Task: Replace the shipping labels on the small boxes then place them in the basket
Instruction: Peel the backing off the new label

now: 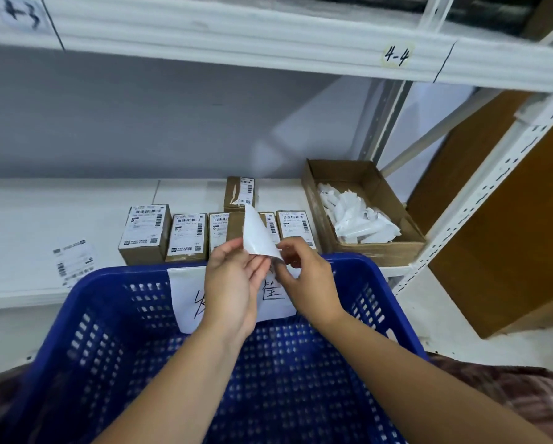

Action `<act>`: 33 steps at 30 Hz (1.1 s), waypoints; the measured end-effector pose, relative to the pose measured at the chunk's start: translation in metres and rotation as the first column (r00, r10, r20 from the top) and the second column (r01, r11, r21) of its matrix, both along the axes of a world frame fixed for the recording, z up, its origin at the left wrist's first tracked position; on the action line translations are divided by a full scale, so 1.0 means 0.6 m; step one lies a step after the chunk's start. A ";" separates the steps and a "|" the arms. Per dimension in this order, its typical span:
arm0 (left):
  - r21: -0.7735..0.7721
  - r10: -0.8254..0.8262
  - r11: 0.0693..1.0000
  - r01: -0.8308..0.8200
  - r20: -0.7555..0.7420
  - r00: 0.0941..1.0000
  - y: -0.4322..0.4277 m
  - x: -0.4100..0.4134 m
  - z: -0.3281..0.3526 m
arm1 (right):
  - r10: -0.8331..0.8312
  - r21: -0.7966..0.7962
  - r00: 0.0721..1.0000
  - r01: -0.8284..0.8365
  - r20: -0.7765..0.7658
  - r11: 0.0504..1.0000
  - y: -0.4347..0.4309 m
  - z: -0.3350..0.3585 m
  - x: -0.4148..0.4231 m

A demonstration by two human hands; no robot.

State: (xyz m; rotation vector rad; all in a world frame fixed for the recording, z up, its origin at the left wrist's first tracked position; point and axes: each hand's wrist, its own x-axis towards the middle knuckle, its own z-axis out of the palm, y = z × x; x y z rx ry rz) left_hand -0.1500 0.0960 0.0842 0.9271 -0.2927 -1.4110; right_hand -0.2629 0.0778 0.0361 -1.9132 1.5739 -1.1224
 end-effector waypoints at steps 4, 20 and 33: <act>-0.069 -0.079 0.994 0.079 0.007 0.997 -0.003 0.015 0.004 | -0.096 0.100 0.989 0.085 0.112 0.991 -0.009 -0.003 -0.002; 0.055 -0.098 0.995 0.081 0.619 0.779 -0.078 0.056 -0.096 | -0.483 0.579 0.459 -0.088 0.746 0.811 -0.090 -0.014 -0.017; 0.136 -0.165 0.986 0.094 0.836 0.524 -0.166 0.092 -0.141 | -0.540 0.610 0.366 -0.105 0.758 0.785 -0.137 -0.020 0.030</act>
